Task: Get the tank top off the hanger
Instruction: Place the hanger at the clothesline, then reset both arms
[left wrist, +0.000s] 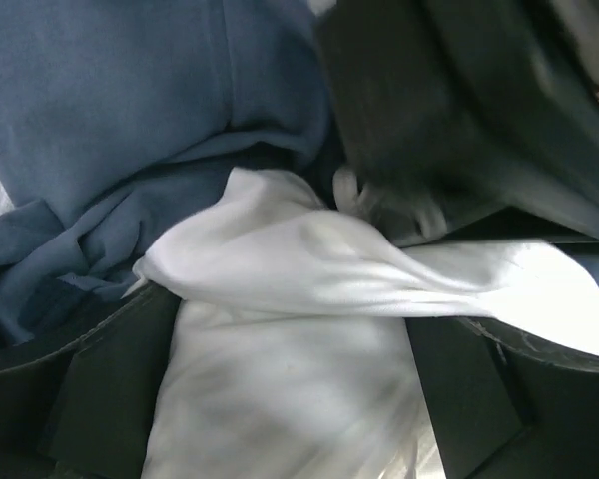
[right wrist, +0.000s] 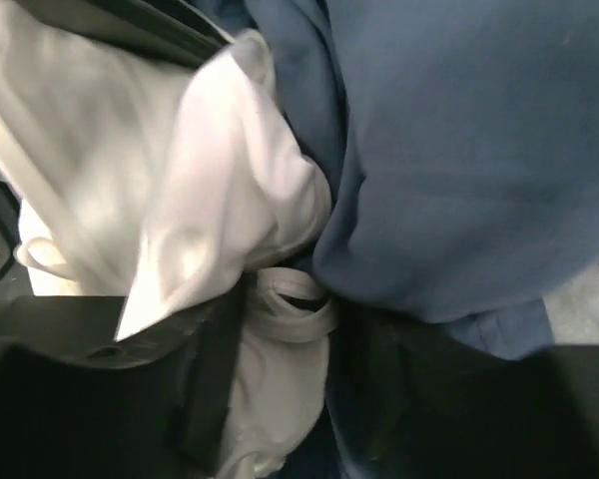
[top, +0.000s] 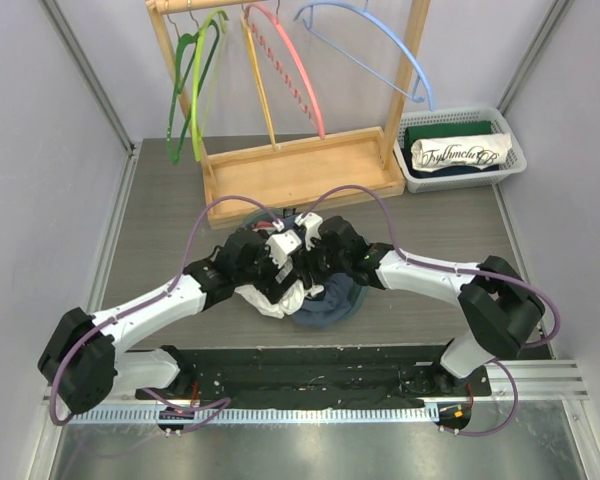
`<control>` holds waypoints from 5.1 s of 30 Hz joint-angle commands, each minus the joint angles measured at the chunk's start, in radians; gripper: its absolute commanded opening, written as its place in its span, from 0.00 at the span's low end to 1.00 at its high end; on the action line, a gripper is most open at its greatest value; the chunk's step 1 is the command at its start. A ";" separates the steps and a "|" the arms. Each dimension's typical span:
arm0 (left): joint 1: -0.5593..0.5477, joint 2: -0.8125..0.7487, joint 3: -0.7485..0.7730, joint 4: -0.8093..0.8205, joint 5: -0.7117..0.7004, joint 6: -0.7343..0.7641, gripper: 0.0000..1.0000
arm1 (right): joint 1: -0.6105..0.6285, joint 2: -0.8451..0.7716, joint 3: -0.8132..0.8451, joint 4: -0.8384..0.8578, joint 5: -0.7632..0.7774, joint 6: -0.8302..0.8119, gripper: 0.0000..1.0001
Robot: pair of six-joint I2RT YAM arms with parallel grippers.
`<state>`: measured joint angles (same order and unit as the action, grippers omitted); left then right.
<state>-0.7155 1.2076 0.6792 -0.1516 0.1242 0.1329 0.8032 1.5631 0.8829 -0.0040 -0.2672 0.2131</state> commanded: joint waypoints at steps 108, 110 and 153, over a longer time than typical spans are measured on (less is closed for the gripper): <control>0.630 0.128 0.281 -0.095 -0.127 -0.196 1.00 | 0.255 -0.292 -0.007 -0.102 0.530 -0.247 0.23; 0.630 0.124 0.281 -0.098 -0.127 -0.193 1.00 | 0.243 -0.253 -0.016 -0.111 0.502 -0.232 0.31; 0.630 0.159 0.264 0.146 -0.066 -0.078 1.00 | -0.517 -0.315 -0.202 0.496 0.748 -0.015 1.00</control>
<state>-0.0895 1.3605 0.9138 -0.1188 0.0757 0.0284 0.4381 1.1316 0.6106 0.1741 0.5755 0.0772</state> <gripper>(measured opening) 0.996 0.996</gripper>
